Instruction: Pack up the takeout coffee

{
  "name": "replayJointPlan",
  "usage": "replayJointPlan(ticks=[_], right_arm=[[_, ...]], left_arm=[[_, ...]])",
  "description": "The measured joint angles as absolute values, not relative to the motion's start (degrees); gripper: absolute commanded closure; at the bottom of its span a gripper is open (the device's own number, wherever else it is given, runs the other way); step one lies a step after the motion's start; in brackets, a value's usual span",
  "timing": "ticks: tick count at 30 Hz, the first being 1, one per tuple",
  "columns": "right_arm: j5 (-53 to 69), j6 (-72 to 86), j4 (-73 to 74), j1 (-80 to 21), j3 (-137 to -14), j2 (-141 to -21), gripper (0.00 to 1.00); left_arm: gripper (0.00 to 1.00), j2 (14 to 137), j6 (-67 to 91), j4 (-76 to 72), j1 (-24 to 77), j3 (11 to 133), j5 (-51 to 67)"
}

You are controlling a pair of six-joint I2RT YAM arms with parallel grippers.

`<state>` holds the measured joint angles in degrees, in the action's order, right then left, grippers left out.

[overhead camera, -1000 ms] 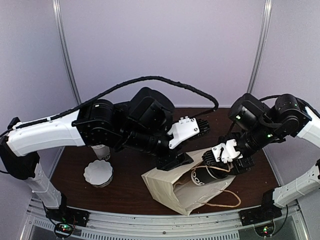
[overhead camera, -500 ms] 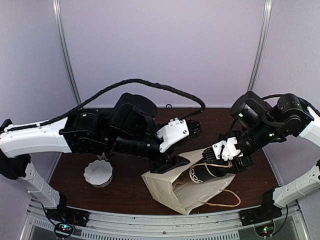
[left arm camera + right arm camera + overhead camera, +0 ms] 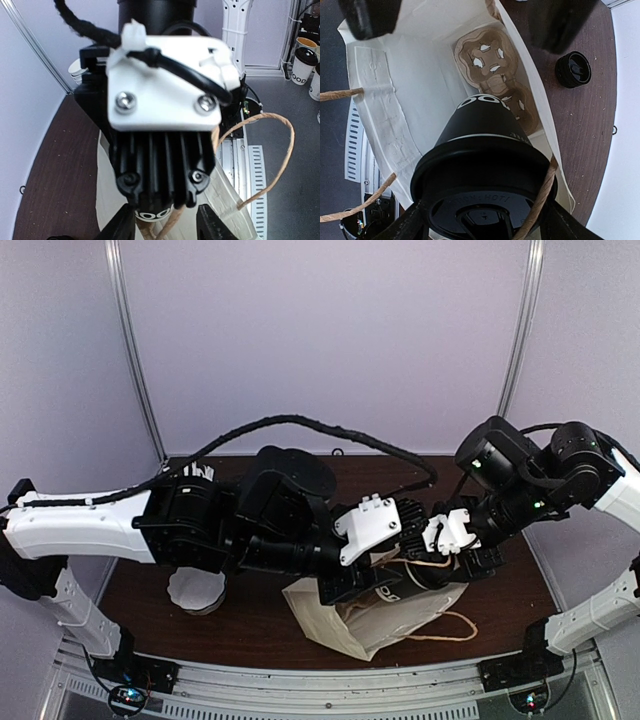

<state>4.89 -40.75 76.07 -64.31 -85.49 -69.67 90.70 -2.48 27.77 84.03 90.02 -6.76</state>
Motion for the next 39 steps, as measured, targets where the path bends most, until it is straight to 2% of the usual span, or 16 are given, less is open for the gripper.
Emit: replayJointPlan(ticks=[4,6,7,22,31,39], right_arm=[[4.91,-40.53,76.05,-64.25,-85.52,-69.67,0.39],[5.04,-40.47,76.05,-64.20,-85.52,-69.65,0.39],[5.30,-40.51,76.03,-64.14,-85.45,-69.52,0.39],[11.73,-43.42,78.50,-63.66,-80.23,-63.33,0.39],[15.40,-45.23,80.25,-63.61,-79.53,-62.19,0.39],[10.79,-44.95,77.73,-63.90,-78.48,-62.52,0.41]], left_arm=[[0.77,90.67,-2.55,24.08,84.05,89.80,-8.45],[0.95,90.67,-2.24,22.28,84.05,89.45,-9.45],[1.00,90.65,-2.09,21.43,84.05,88.92,-10.09],[1.00,87.68,3.40,10.68,84.05,79.72,-19.35],[1.00,87.68,5.56,6.81,84.05,79.46,-21.04],[1.00,87.85,6.39,4.75,83.99,78.81,-22.26]])
